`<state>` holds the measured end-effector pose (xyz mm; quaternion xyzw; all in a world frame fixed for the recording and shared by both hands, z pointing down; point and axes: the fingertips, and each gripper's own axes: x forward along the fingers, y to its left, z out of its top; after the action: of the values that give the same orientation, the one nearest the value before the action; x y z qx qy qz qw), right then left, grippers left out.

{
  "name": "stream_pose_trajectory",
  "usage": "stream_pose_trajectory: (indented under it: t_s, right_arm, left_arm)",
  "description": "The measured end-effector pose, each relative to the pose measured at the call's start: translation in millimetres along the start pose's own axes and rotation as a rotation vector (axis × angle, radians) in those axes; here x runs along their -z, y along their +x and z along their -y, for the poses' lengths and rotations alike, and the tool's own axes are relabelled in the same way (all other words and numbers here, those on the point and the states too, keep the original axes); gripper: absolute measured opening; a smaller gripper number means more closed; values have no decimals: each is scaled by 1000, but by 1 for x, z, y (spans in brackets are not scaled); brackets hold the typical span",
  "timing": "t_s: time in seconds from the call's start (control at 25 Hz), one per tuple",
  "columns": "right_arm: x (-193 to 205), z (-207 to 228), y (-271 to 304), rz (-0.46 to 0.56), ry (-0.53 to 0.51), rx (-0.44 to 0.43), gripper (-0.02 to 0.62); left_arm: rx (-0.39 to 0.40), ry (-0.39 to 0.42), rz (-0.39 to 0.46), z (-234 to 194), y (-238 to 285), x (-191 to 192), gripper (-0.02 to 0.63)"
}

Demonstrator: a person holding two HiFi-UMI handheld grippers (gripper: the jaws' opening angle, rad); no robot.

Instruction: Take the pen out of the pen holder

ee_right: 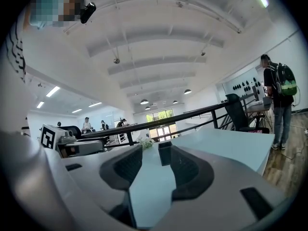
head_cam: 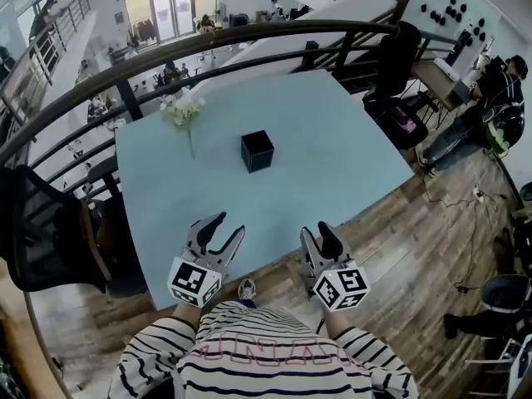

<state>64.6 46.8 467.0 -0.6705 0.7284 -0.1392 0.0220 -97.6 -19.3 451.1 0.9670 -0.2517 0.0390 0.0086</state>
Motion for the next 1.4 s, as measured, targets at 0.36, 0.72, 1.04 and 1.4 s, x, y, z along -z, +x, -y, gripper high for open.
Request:
stream_pose_trajectory:
  t_s: [0.36,0.72,1.04,1.4]
  right_arm:
    - [-12,13,76,-5,11,-8,186]
    - [-12,31,127,-41,26,-62,186]
    - [-18,70,159,-102,18,-157,186]
    - [-29,119,179,-128,13,-229,186]
  left_arm:
    - [-9,3,-7,-62,42,-3,173]
    - [-43,-4,-39,-93,81,7,173]
    - [-86,25,-46,-94,134,10,173]
    - [-140,63,-90,-99,202,19,176]
